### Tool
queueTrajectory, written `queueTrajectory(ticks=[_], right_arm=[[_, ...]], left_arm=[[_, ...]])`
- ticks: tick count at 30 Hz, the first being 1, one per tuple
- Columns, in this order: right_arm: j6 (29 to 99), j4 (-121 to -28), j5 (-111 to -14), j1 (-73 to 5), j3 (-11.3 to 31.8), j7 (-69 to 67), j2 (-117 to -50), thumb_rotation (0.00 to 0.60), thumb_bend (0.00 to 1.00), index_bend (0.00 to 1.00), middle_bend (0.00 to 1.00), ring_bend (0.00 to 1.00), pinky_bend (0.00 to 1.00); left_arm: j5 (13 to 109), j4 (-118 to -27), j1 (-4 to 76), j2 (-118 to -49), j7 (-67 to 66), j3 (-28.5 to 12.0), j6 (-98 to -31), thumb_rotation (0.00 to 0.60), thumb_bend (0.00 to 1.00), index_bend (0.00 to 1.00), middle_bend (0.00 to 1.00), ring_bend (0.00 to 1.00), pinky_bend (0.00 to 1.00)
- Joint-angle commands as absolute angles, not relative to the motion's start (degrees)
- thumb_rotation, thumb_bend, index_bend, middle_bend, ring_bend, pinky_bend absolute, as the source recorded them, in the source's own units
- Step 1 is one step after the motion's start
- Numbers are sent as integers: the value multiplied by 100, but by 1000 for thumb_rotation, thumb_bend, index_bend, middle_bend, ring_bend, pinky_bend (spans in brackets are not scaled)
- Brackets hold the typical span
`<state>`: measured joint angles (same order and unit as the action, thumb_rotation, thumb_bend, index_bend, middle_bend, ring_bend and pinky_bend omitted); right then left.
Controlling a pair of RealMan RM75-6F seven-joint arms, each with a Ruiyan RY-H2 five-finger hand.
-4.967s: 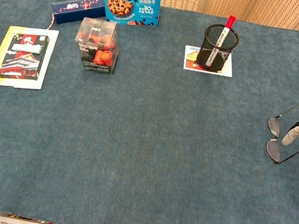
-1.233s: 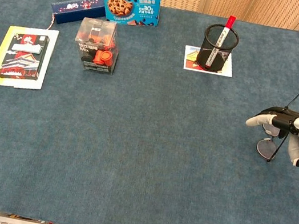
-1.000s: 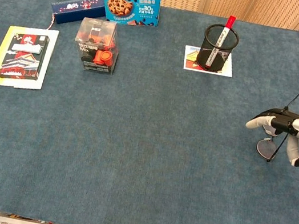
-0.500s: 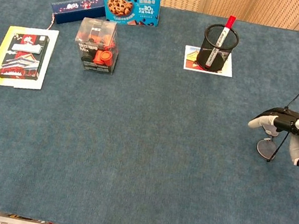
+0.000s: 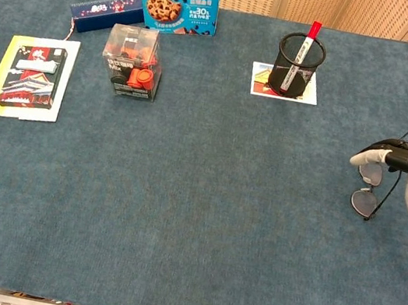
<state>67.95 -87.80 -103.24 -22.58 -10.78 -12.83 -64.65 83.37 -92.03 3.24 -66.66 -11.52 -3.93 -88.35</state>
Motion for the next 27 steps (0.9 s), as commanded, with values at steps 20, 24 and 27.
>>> queueTrajectory(ticks=[20,24,27], right_arm=[[6751,-8384,-10124,-2222,-1016,-1447,-6650,600,1000,226,205,117,295],[6784,-8368,-10147,-2229,-1009,-1498,-6673,600,1000,226,205,117,295],[6814,-8360,-10170,-2238,-999,-1519,-6691,600,1000,226,205,117,295]], left_arm=[[8337,-9202,321,-6663,-1133,-387,-8827,600,521,515,519,501,627],[8344,-9202,314,-6665,-1141,-379,-8835,600,521,515,520,502,627],[8340,-9196,316,-6669,-1146,-381,-8831,600,521,515,520,501,627]])
